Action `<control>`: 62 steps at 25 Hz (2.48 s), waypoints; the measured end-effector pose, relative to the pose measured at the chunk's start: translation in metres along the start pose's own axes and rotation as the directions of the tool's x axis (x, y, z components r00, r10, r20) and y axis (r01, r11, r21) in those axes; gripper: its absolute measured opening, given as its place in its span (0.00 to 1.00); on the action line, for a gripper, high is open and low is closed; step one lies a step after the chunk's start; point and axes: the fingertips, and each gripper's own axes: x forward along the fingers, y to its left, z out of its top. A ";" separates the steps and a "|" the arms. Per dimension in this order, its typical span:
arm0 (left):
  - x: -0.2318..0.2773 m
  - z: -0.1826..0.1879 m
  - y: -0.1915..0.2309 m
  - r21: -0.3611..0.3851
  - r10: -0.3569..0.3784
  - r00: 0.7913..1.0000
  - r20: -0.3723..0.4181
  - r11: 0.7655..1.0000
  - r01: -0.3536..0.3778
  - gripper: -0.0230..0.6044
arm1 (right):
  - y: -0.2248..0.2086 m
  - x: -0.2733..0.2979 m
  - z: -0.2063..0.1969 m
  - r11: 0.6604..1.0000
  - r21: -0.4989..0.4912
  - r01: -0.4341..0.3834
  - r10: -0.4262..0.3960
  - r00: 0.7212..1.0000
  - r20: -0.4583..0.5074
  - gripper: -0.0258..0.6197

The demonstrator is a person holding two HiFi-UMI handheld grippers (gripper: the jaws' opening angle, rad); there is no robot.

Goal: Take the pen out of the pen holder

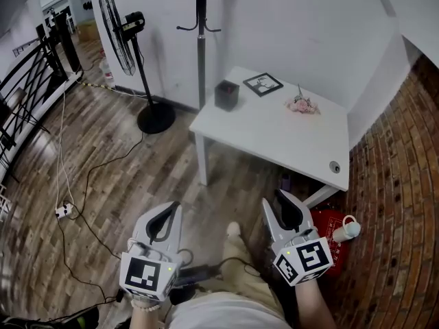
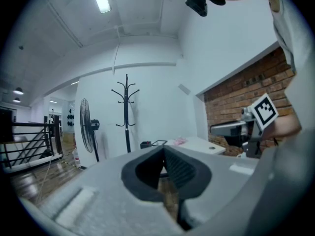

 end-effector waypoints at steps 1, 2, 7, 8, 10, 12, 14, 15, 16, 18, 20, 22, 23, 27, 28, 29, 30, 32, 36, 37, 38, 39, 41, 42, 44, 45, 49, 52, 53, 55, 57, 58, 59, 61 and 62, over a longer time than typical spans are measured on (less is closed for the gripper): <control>0.001 0.000 0.001 0.008 0.002 1.000 0.009 1.000 -0.002 0.03 | -0.001 0.002 0.000 1.000 0.001 -0.003 0.003 1.000 0.002 0.21; 0.002 0.000 0.003 0.013 0.005 1.000 0.014 1.000 -0.005 0.03 | -0.002 0.005 0.000 1.000 0.001 -0.006 0.006 1.000 0.005 0.21; 0.014 -0.001 0.006 -0.003 0.010 1.000 -0.021 1.000 -0.010 0.03 | -0.011 0.019 0.003 1.000 0.009 -0.015 0.015 1.000 0.019 0.21; 0.017 -0.002 0.006 -0.004 0.009 1.000 -0.024 1.000 -0.009 0.03 | -0.013 0.022 0.003 1.000 0.009 -0.016 0.016 1.000 0.020 0.21; 0.028 0.000 0.007 -0.003 0.007 1.000 -0.020 1.000 -0.007 0.03 | -0.020 0.029 0.003 1.000 0.007 -0.017 0.017 1.000 0.018 0.21; 0.039 0.002 0.009 0.005 0.003 1.000 -0.004 1.000 -0.003 0.03 | -0.028 0.037 0.003 1.000 0.007 -0.016 0.016 1.000 0.017 0.21; 0.049 0.003 0.010 0.000 -0.001 1.000 -0.004 1.000 0.001 0.03 | -0.035 0.045 0.002 1.000 0.008 -0.016 0.015 1.000 0.015 0.21; 0.054 0.002 0.011 -0.009 -0.002 1.000 -0.011 1.000 0.002 0.03 | -0.038 0.049 0.001 1.000 0.009 -0.017 0.017 1.000 0.014 0.21; 0.058 0.002 0.013 -0.014 -0.002 1.000 -0.017 1.000 0.002 0.03 | -0.041 0.054 0.001 1.000 0.008 -0.019 0.019 1.000 0.013 0.21; 0.069 0.001 0.018 -0.018 0.000 1.000 -0.022 1.000 -0.001 0.03 | -0.047 0.064 0.000 1.000 0.009 -0.022 0.022 1.000 0.010 0.21; 0.080 0.002 0.024 -0.012 0.006 1.000 -0.018 1.000 -0.006 0.03 | -0.054 0.076 0.000 1.000 0.011 -0.027 0.026 1.000 0.008 0.21; 0.092 0.002 0.031 -0.002 0.013 1.000 -0.010 1.000 -0.013 0.03 | -0.062 0.088 0.000 0.999 0.011 -0.032 0.032 0.999 0.006 0.21; 0.098 0.001 0.034 -0.005 0.017 1.000 -0.016 1.000 -0.017 0.03 | -0.066 0.095 0.000 0.999 0.011 -0.036 0.035 0.999 0.007 0.21; 0.122 0.002 0.044 -0.020 0.031 0.999 -0.038 0.999 -0.032 0.03 | -0.084 0.120 0.002 0.999 0.016 -0.047 0.047 0.999 0.007 0.21; 0.128 0.003 0.046 -0.023 0.035 0.999 -0.039 0.999 -0.036 0.03 | -0.088 0.126 0.003 0.998 0.016 -0.053 0.053 0.999 0.005 0.21; 0.134 0.004 0.049 -0.026 0.039 0.998 -0.041 0.999 -0.040 0.03 | -0.092 0.133 0.003 0.998 0.014 -0.059 0.059 0.998 0.001 0.21; 0.141 0.005 0.051 -0.029 0.043 0.998 -0.043 0.999 -0.045 0.03 | -0.097 0.140 0.004 0.998 0.013 -0.066 0.066 0.998 -0.001 0.21; 0.154 0.006 0.055 -0.034 0.051 0.998 -0.047 0.998 -0.053 0.03 | -0.106 0.152 0.005 0.997 0.013 -0.079 0.079 0.997 -0.004 0.21; 0.176 0.008 0.064 -0.036 0.068 0.996 -0.056 0.997 -0.071 0.03 | -0.120 0.177 0.007 0.995 0.007 -0.104 0.104 0.995 -0.007 0.21; 0.182 0.008 0.066 -0.035 0.073 0.996 -0.056 0.997 -0.075 0.03 | -0.124 0.182 0.008 0.994 0.006 -0.110 0.110 0.994 -0.006 0.21; 0.187 0.009 0.068 -0.034 0.079 0.995 -0.055 0.996 -0.081 0.03 | -0.128 0.188 0.009 0.993 0.005 -0.116 0.116 0.993 -0.006 0.21; 0.193 0.010 0.070 -0.031 0.085 0.995 -0.051 0.996 -0.087 0.03 | -0.132 0.193 0.009 0.993 0.005 -0.121 0.121 0.993 -0.006 0.21; 0.204 0.013 0.076 -0.014 0.102 0.994 -0.031 0.995 -0.102 0.03 | -0.141 0.204 0.010 0.992 0.008 -0.128 0.128 0.992 -0.006 0.21; 0.210 0.015 0.079 -0.009 0.111 0.994 -0.024 0.994 -0.111 0.03 | -0.146 0.209 0.011 0.991 0.009 -0.131 0.131 0.991 -0.005 0.21; 0.219 0.016 0.083 -0.014 0.123 0.992 -0.027 0.992 -0.124 0.03 | -0.154 0.219 0.013 0.990 0.008 -0.141 0.141 0.990 -0.003 0.21; 0.224 0.016 0.083 -0.021 0.125 0.991 -0.037 0.992 -0.126 0.03 | -0.158 0.224 0.014 0.989 0.005 -0.147 0.147 0.989 -0.002 0.21; 0.242 0.018 0.088 -0.021 0.138 0.990 -0.042 0.990 -0.139 0.03 | -0.170 0.243 0.016 0.986 -0.001 -0.169 0.169 0.986 -0.001 0.21; 0.254 0.018 0.095 -0.012 0.160 0.986 -0.041 0.987 -0.160 0.03 | -0.178 0.254 0.015 0.983 0.002 -0.181 0.181 0.983 -0.002 0.21; 0.258 0.020 0.096 -0.010 0.163 0.986 -0.035 0.986 -0.164 0.03 | -0.180 0.257 0.014 0.983 0.003 -0.185 0.185 0.983 -0.003 0.21; 0.266 0.023 0.097 -0.006 0.167 0.986 -0.020 0.986 -0.167 0.03 | -0.186 0.262 0.013 0.981 0.003 -0.192 0.192 0.981 -0.007 0.21; 0.272 0.024 0.097 -0.005 0.171 0.985 -0.017 0.985 -0.171 0.03 | -0.191 0.266 0.011 0.980 0.003 -0.198 0.198 0.980 -0.010 0.21; 0.275 0.024 0.097 -0.006 0.174 0.985 -0.020 0.985 -0.174 0.03 | -0.193 0.267 0.010 0.980 0.005 -0.200 0.200 0.980 -0.013 0.21; 0.277 0.024 0.097 -0.007 0.176 0.984 -0.024 0.984 -0.176 0.03 | -0.195 0.269 0.010 0.979 0.005 -0.203 0.203 0.979 -0.015 0.21; 0.282 0.025 0.098 -0.011 0.179 0.983 -0.027 0.984 -0.180 0.03 | -0.198 0.272 0.011 0.977 0.003 -0.211 0.211 0.977 -0.018 0.21; 0.285 0.026 0.097 -0.012 0.179 0.983 -0.026 0.984 -0.180 0.03 | -0.200 0.273 0.012 0.977 0.002 -0.215 0.215 0.977 -0.019 0.21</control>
